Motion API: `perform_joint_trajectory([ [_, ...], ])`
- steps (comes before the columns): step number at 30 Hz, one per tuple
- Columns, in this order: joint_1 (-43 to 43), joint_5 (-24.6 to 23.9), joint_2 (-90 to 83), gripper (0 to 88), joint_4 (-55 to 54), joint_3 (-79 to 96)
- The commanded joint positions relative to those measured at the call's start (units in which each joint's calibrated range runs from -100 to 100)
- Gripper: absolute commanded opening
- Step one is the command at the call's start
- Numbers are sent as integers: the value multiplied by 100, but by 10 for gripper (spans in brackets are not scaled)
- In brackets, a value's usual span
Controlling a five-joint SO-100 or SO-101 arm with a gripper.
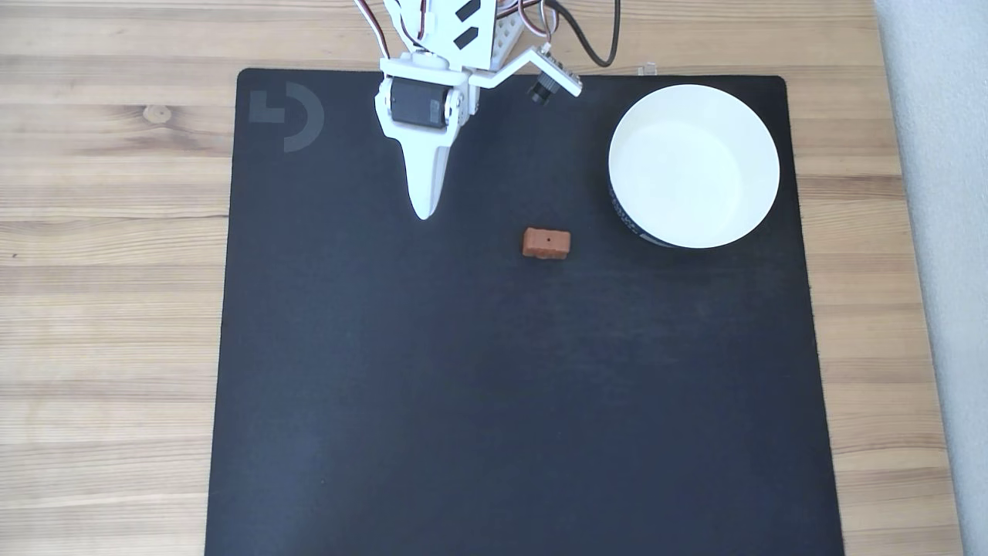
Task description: Pick up the toy and place it on the plate
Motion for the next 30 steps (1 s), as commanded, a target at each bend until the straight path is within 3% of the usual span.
perform_joint_trajectory([
  [1,-21,-13,9,22,62,-93],
  [7,-38,-28,592,22,71,-851],
  [12,-347,-28,2293,23,71,-2103],
  [24,-1610,-39,5761,24,12,-4465],
  [30,-2388,-352,6661,24,29,-5339],
])
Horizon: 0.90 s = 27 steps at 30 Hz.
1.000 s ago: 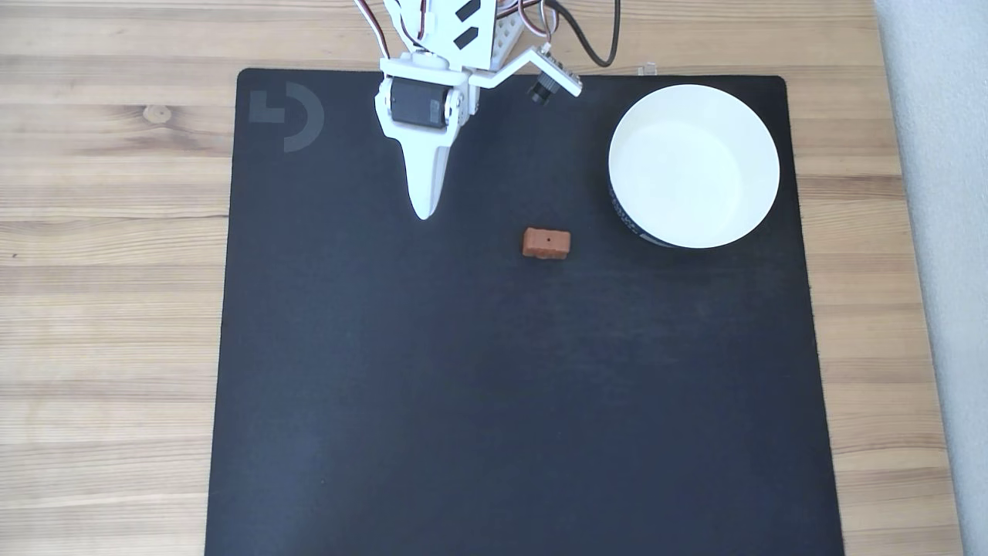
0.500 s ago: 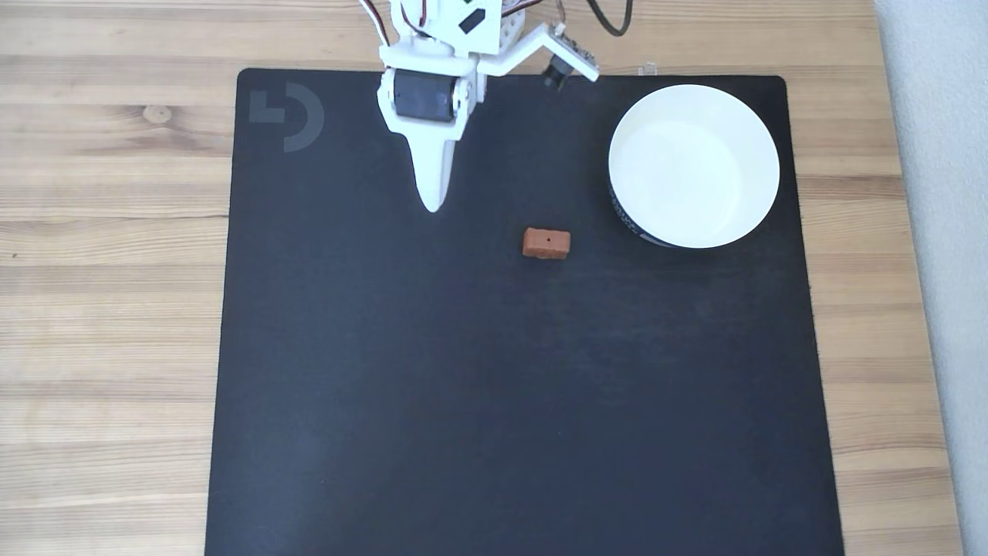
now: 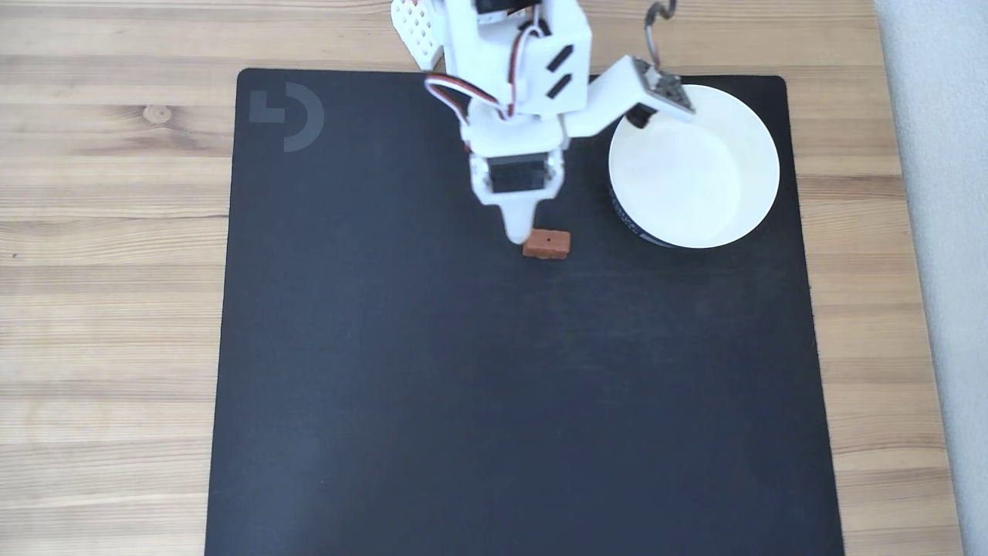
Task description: Pick up the toy and place it on the plate
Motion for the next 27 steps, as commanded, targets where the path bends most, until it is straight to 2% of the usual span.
perform_joint_trajectory([
  [1,-408,-131,458,24,3,-667],
  [6,-701,-189,825,24,29,-884],
  [24,-684,-210,1259,25,20,-893],
  [27,-676,-533,1259,26,20,-893],
])
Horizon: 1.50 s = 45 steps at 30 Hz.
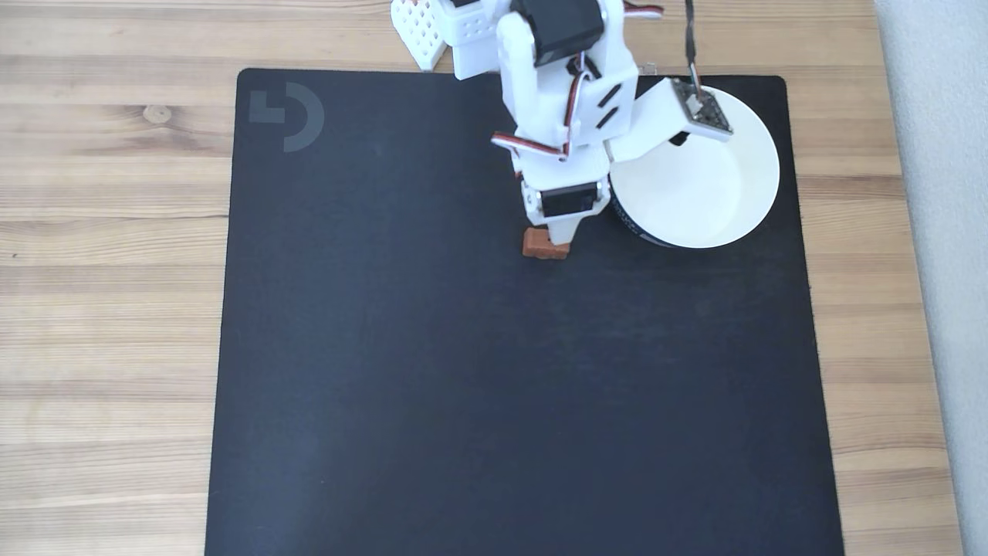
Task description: Pick up the toy and place it on the plate
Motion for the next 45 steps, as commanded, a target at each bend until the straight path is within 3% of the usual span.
perform_joint_trajectory([
  [1,57,-297,1,26,20,-269],
  [7,82,-302,-7,26,88,-269],
  [13,99,-302,-7,26,1036,-846],
  [21,107,-302,-7,29,1155,-909],
  [27,224,-250,1,362,1985,-954],
  [42,266,-312,1,353,1951,-963],
  [45,266,-615,1,353,1951,-936],
])
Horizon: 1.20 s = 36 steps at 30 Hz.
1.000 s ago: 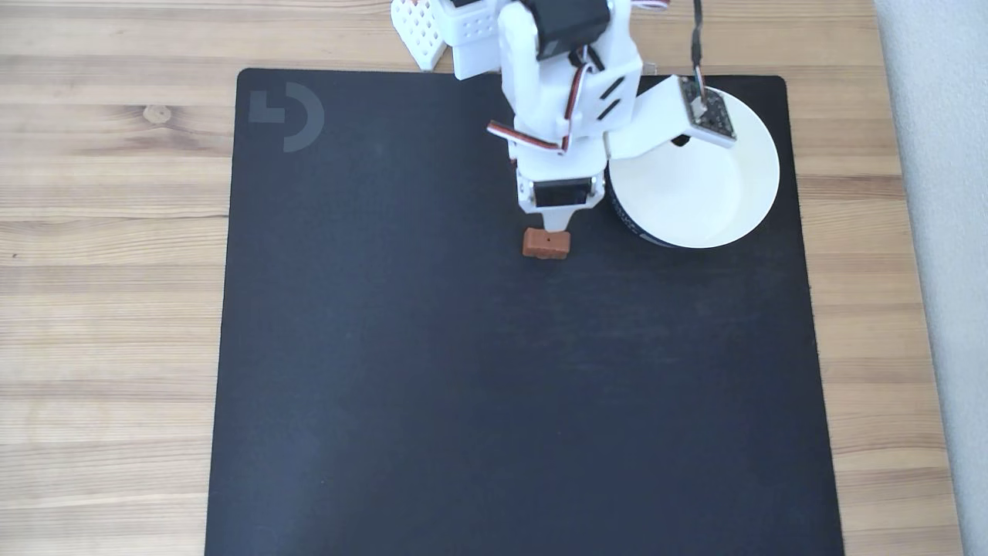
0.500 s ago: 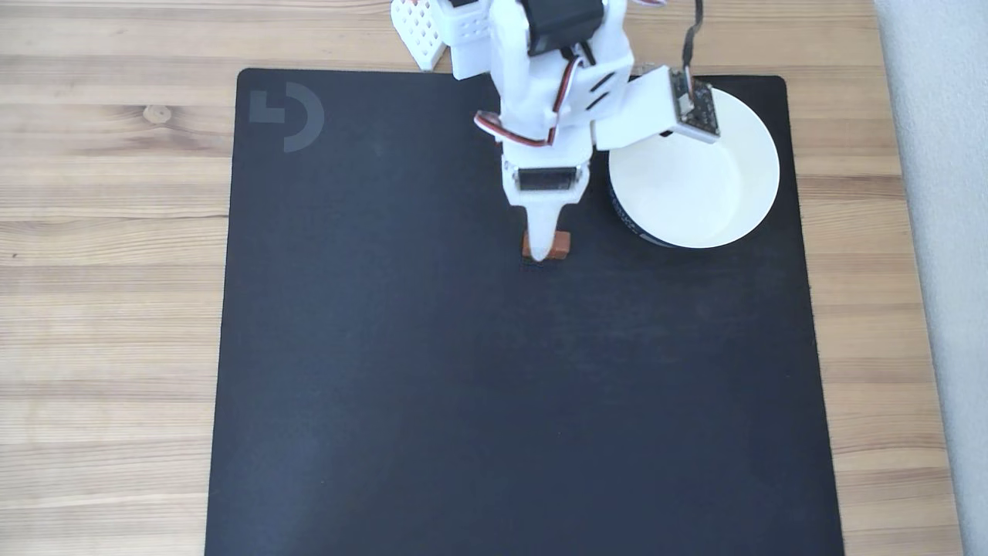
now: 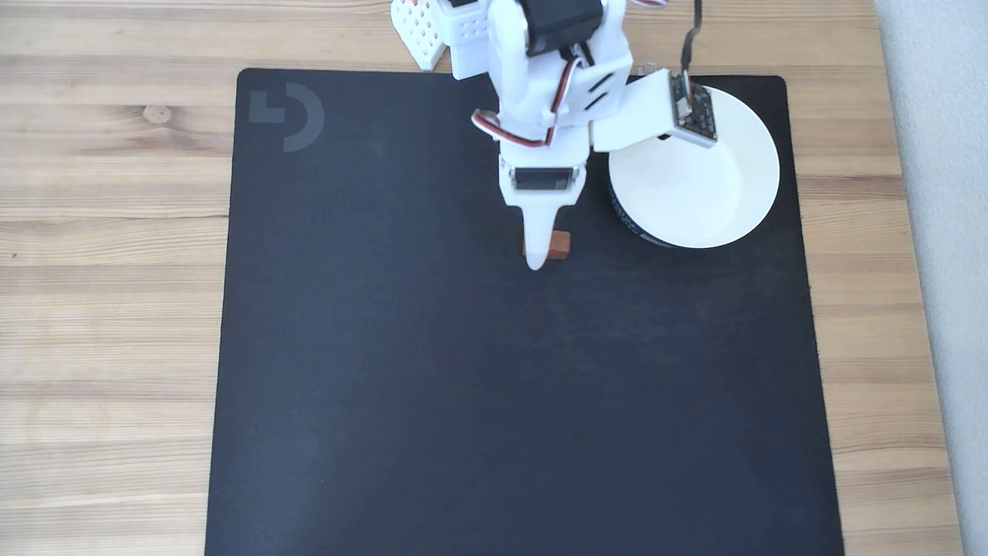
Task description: Pick up the toy and place it on the plate
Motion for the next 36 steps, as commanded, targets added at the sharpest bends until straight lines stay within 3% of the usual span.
perform_joint_trajectory([
  [1,66,-437,-24,353,26,-219],
  [8,75,-870,-24,353,26,-246],
  [17,58,-828,-24,353,-194,-201],
  [25,66,-833,-32,353,661,-273],
  [36,158,-818,-32,353,712,-264],
])
